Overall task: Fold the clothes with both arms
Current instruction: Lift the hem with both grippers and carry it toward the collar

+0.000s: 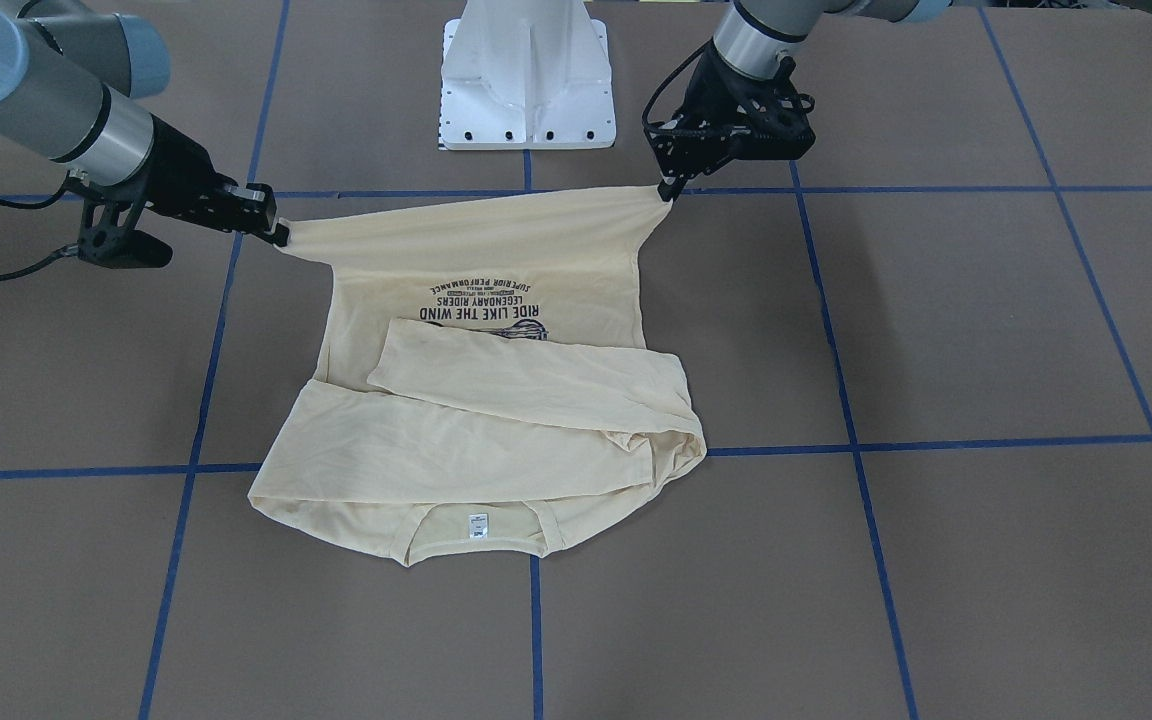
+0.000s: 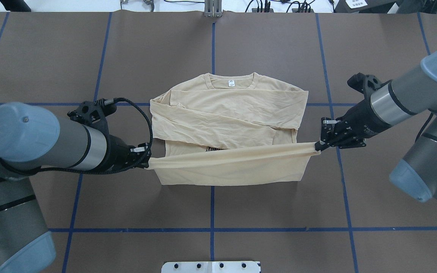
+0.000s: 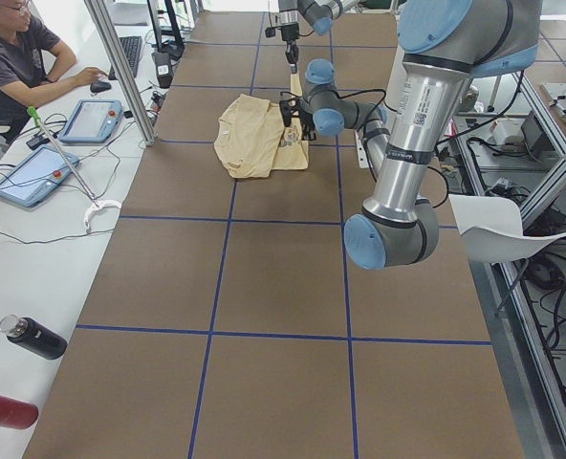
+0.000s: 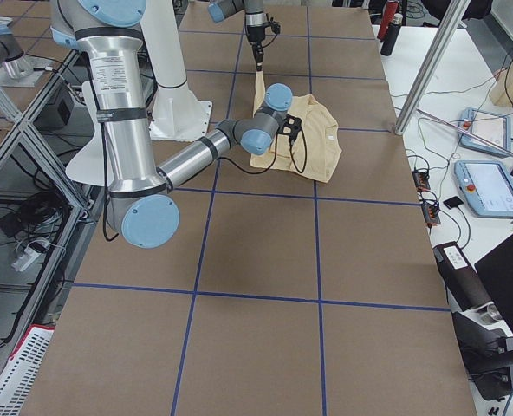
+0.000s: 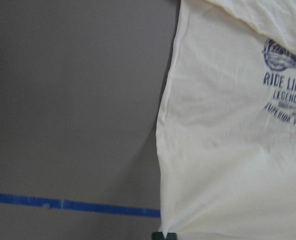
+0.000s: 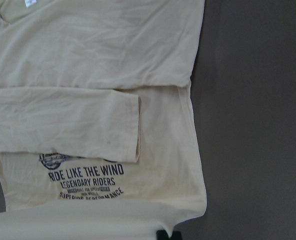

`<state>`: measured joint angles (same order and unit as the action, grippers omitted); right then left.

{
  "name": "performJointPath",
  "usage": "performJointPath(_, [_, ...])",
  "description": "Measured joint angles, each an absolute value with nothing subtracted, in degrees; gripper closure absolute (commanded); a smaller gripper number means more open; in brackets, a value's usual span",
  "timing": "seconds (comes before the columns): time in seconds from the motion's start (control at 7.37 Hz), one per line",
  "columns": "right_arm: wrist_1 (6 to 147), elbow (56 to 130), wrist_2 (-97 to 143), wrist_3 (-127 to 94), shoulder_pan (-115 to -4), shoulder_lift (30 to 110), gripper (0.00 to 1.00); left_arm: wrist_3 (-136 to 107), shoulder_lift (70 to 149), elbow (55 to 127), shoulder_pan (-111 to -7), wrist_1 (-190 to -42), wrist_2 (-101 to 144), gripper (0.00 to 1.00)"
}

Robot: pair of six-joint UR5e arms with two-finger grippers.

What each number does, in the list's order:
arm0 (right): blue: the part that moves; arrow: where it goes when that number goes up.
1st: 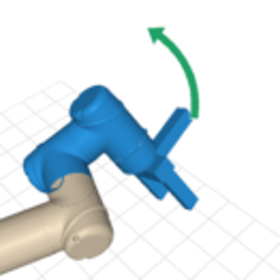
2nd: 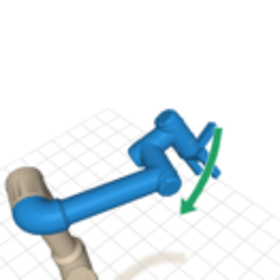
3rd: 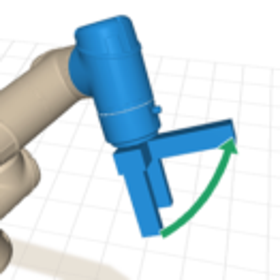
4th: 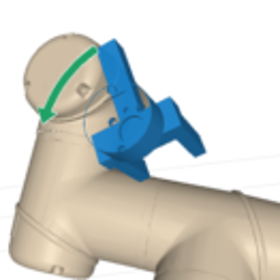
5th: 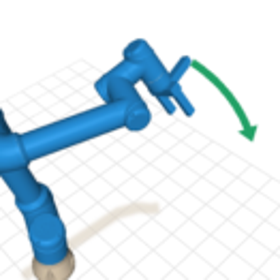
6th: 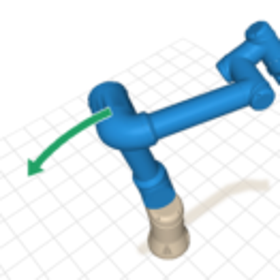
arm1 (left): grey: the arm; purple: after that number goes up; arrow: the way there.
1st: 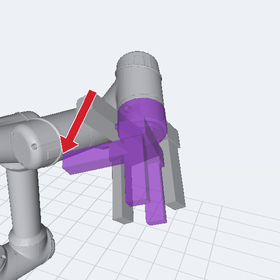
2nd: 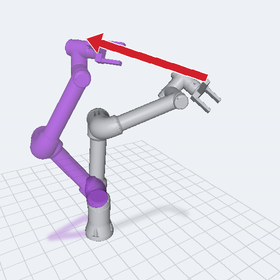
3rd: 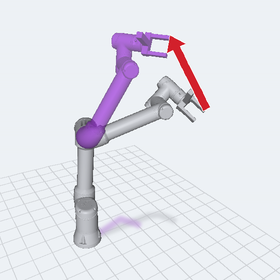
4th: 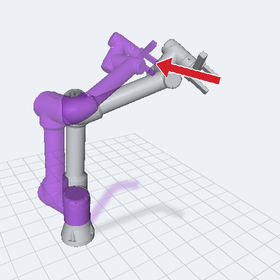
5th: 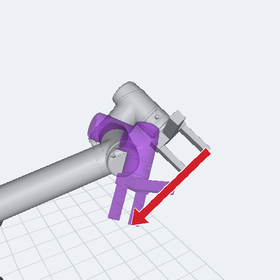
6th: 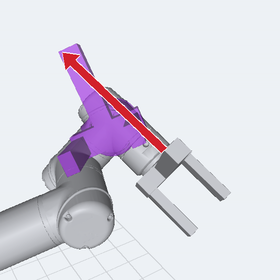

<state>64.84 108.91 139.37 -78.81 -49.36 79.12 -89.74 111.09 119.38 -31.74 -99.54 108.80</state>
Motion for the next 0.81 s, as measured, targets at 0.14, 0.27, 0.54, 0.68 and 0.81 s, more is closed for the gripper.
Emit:
performJointPath(0.14, [64.9,106.4,139.4,-77.9,-51.6,77.2,1.0,-88.4,113.6,115.5,-35.0,-99.6,109.2,1.0])
performJointPath(0.27, [65.1,103.4,139.4,-76.8,-53.0,74.9,1.0,-86.8,116.4,111.1,-38.3,-99.9,109.8,1.0])
performJointPath(0.54, [65.3,96.2,138.9,-75.9,-54.4,69.3,1.0,-83.9,121.6,103.1,-43.4,-100.6,110.9,1.0])
performJointPath(0.68, [65.2,92.8,138.4,-75.6,-54.8,66.9,1.0,-83.4,123.4,99.5,-44.5,-102.1,111.0,1.0])
performJointPath(0.81, [65.1,90.2,138.0,-75.5,-55.0,65.2,1.0,-83.3,124.7,95.5,-44.9,-105.3,111.1,1.0])
